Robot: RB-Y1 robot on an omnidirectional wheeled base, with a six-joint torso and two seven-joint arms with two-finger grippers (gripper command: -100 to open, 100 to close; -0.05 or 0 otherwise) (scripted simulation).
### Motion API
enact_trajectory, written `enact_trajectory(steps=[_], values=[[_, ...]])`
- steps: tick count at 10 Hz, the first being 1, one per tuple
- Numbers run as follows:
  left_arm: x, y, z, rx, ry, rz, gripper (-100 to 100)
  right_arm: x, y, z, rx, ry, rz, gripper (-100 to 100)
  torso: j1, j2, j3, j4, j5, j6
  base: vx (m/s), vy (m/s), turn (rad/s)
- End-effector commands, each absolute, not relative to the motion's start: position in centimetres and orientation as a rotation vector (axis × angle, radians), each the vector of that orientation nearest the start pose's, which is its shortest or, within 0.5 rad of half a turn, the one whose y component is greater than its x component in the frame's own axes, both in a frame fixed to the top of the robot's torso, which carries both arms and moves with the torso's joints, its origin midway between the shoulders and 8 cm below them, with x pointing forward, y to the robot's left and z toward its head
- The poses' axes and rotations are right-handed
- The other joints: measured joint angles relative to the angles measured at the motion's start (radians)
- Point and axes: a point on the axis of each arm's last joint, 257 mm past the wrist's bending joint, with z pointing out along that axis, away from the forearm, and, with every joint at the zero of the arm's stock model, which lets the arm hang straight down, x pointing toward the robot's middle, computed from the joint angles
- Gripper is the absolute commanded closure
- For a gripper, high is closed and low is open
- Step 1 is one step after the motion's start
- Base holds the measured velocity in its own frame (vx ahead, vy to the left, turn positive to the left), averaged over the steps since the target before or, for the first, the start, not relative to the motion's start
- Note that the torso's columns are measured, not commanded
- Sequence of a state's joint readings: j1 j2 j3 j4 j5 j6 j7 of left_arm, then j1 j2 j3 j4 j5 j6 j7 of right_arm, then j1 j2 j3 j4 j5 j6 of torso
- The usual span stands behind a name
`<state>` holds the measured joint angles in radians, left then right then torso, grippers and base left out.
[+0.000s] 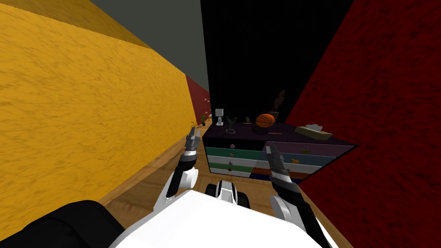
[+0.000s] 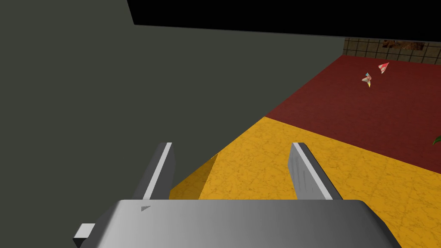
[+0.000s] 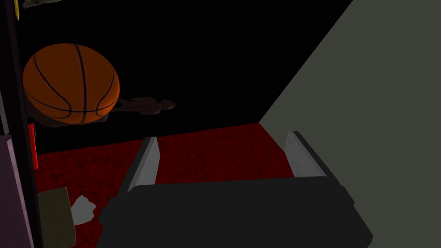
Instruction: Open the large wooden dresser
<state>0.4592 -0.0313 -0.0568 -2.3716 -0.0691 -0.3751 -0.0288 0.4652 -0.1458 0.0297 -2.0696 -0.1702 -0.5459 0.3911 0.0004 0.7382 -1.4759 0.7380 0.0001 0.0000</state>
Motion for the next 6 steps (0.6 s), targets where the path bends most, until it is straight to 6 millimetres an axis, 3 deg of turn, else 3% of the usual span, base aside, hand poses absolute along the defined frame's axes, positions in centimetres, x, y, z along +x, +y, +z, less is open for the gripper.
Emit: enact_trajectory(steps=[1,6], values=[[35.1,25.3,5.5,-0.632,0.628,-1.299,0,38.1,-28.8,-6.6,0.574,0.857,0.978,-100,0.0,0.0,0.0,0.0,0.0,0.0,-0.029,0.004,-0.022],[35.0,25.3,5.5,-0.632,0.628,-1.299,0,38.6,-28.8,-7.6,0.528,0.888,0.886,-100,0.0,0.0,0.0,0.0,0.0,0.0,-0.016,0.003,-0.007]])
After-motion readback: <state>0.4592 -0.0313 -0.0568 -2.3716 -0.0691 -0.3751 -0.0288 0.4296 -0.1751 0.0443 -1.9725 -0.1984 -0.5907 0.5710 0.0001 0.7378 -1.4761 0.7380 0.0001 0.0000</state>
